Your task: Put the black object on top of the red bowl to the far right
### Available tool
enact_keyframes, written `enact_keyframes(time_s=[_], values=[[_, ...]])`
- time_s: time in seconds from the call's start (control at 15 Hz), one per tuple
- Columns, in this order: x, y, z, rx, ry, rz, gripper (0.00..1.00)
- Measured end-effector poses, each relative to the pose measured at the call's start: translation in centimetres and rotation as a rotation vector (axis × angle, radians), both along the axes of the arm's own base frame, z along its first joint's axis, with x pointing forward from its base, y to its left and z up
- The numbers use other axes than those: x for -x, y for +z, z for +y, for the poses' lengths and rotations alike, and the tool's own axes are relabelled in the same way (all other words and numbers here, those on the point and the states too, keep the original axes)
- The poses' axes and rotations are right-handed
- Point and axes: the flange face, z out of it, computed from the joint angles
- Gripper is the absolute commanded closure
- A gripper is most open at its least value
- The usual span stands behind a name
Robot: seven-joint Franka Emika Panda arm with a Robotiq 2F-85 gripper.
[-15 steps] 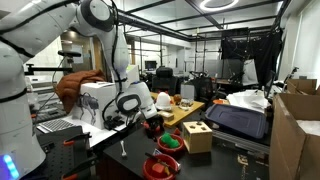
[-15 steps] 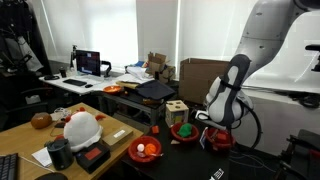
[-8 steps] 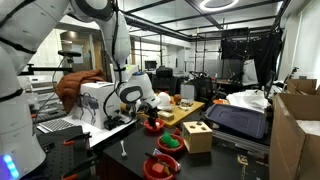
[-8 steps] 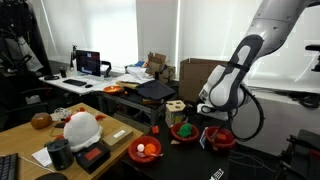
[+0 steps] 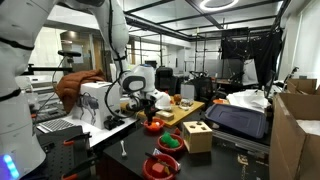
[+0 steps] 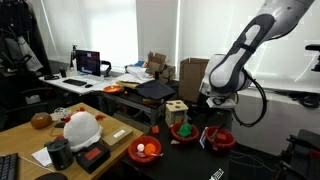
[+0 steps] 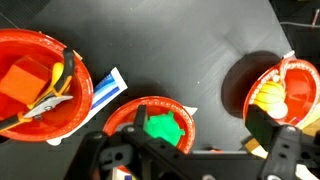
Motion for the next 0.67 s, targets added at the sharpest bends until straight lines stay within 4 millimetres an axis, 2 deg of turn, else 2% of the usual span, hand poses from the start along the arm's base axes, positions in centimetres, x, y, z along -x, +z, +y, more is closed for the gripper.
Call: enact_keyframes(time_s=[0.33, 0.67], values=[[1.8, 3.4, 0.9, 0.028, 0.123, 0.049, 0.0], [4.8, 7.2, 0.9, 0.051, 0.166, 0.031, 0.0]])
